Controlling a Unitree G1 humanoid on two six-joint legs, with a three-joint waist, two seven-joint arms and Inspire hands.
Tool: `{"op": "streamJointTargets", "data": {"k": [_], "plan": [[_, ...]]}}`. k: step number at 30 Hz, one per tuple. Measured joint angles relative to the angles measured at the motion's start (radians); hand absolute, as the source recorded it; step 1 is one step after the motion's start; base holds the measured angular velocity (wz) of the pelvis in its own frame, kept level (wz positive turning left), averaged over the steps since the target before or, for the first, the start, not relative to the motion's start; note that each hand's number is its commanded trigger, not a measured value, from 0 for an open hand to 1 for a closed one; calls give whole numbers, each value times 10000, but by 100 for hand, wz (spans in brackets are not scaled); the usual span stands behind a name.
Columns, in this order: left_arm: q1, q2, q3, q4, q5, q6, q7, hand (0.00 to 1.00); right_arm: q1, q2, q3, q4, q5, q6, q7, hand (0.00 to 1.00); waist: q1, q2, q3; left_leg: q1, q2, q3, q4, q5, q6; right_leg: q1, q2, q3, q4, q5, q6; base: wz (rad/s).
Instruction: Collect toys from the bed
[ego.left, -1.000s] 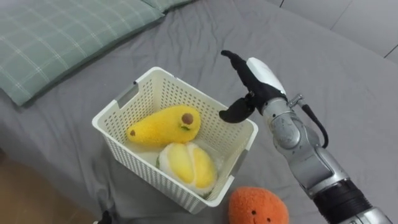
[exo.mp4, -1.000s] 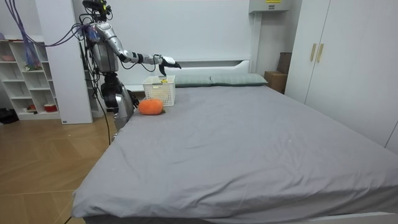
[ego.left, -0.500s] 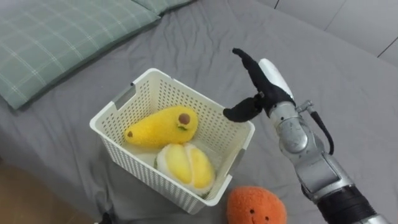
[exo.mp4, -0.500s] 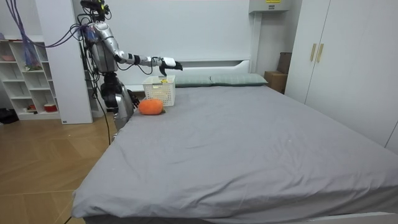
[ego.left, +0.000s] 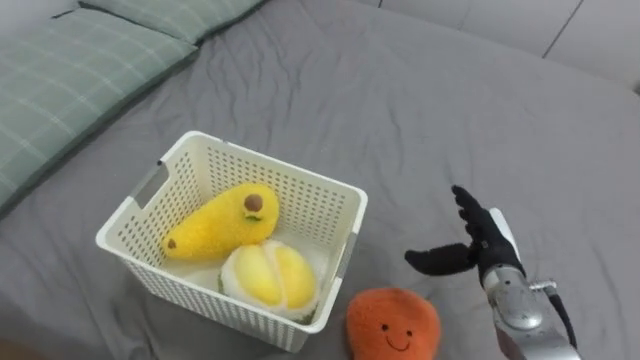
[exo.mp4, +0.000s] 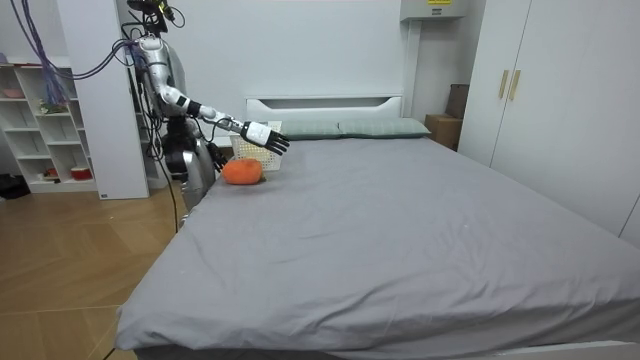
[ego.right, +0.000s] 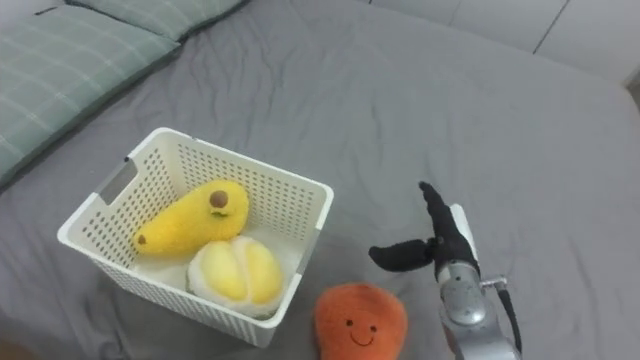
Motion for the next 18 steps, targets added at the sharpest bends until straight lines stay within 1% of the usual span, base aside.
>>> {"op": "streamJointTargets", "data": {"k": [1,4,6,7,9,11,13,17,18], "plan": [[4,-11,-16,0,-36,0,38,0,34,3,-6,25,79,-2,22,0,-21,30,17,-1,38,105,-1,-11,6,-28,25,67,-9,37,-10,-17],[2,-58,-84,0,-129,2,178,0,154,80,20,212,159,-3,140,0,-38,125,58,-8,64,201,3,-33,7,-69,49,180,-23,60,-11,-10],[4,-70,-85,30,-134,5,209,0,198,130,18,520,121,-6,150,0,-124,175,61,-31,66,207,19,-45,12,-83,50,184,-26,61,-10,-2],[4,-68,-83,67,-134,5,204,0,227,143,14,708,-18,-6,251,0,-194,209,82,-45,70,207,83,-59,11,-83,51,172,-28,61,-10,0],[8,-75,-106,73,-130,6,198,0,373,200,11,926,-365,-6,444,0,-262,235,92,-58,75,212,95,-69,9,-86,52,154,-40,62,-9,0],[38,-94,-106,74,-159,6,209,0,471,428,15,1336,-916,-5,657,0,-286,256,88,-83,88,201,77,-112,-6,-88,70,180,-44,61,-9,-2],[53,-113,-152,75,-175,5,287,0,505,596,267,1946,-1174,-1,1114,0,-285,291,65,-112,79,185,82,-133,-2,-97,71,200,-44,58,-6,0],[54,-123,-301,101,-182,1,407,0,511,744,627,2223,-1355,-41,1702,0,-289,303,44,-135,70,158,89,-139,3,-82,67,175,-44,57,-3,1],[53,-123,-301,132,-180,-8,407,0,507,794,645,2303,-1400,-109,1818,0,-279,301,24,-128,69,147,91,-139,3,-65,66,160,-44,56,-1,3]]}}
